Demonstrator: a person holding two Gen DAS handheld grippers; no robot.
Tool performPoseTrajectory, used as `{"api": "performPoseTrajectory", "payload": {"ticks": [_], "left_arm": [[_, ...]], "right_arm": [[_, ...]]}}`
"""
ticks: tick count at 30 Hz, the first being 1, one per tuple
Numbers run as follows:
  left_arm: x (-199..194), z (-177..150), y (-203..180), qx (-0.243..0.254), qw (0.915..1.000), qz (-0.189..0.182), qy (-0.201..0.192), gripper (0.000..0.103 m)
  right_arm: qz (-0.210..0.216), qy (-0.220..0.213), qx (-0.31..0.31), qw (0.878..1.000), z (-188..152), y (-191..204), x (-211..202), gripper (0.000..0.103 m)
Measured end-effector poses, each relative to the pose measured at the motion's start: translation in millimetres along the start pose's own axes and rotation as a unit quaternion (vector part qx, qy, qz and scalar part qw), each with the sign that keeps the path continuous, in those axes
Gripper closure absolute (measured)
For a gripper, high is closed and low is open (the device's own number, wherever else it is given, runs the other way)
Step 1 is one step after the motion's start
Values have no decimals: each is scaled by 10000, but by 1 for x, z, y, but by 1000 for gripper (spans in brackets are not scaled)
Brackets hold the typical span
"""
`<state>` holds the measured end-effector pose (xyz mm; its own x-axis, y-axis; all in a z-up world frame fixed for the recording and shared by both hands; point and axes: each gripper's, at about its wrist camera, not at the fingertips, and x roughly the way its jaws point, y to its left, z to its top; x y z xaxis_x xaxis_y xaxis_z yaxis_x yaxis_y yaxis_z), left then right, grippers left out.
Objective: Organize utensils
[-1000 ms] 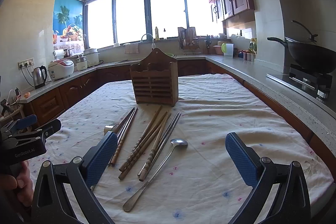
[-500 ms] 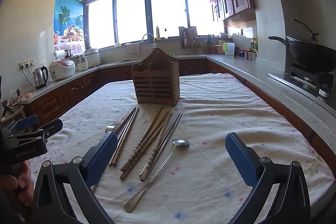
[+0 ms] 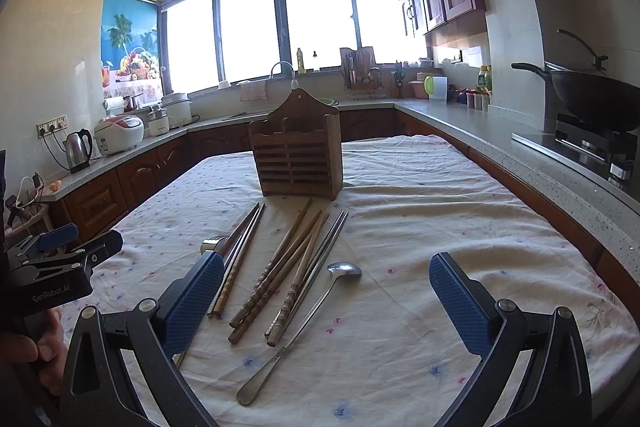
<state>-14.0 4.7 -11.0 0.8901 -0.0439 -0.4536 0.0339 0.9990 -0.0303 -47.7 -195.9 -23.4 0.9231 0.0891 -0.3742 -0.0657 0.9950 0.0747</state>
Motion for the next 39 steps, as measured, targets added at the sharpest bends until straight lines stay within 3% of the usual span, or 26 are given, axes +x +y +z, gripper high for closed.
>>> {"api": "performPoseTrajectory", "payload": {"ticks": [5, 6, 9, 12, 15, 17, 20, 30, 32, 34, 36, 39], "left_arm": [[16, 5, 7, -183, 9991, -231, 308, 0], [20, 6, 7, -208, 9987, -275, 374, 0], [34, 10, 10, -269, 9967, -469, 598, 0], [51, 15, 11, -324, 9936, -685, 843, 6], [71, 19, 13, -450, 9884, -914, 1123, 14], [84, 21, 13, -531, 9841, -1065, 1317, 20], [104, 22, 12, -612, 9768, -1268, 1613, 27], [162, 20, 5, -852, 9431, -1908, 2587, 55], [167, 23, 7, -916, 9409, -1976, 2593, 57], [172, 25, 9, -995, 9367, -2060, 2650, 65], [179, 25, 11, -1106, 9315, -2141, 2724, 81], [184, 24, 16, -1233, 9259, -2244, 2778, 84]], "right_arm": [[134, 308, 204, 9992, 2, -7, 7, 0], [178, 607, 300, 9975, 4, -12, 11, 0], [349, 869, 535, 9942, 5, -18, 19, 0], [511, 1100, 677, 9903, 5, -24, 32, 2], [647, 1343, 912, 9846, 2, -32, 47, 12], [786, 1576, 1243, 9765, -2, -38, 58, 29], [881, 1922, 1589, 9644, -7, -47, 74, 45], [1133, 2681, 2101, 9333, -19, -62, 112, 64], [1214, 2689, 2208, 9296, -20, -63, 116, 66], [1293, 2718, 2317, 9251, -20, -66, 119, 68], [1393, 2723, 2458, 9198, -20, -66, 122, 72], [1400, 2787, 2549, 9153, -22, -69, 127, 89]]}}
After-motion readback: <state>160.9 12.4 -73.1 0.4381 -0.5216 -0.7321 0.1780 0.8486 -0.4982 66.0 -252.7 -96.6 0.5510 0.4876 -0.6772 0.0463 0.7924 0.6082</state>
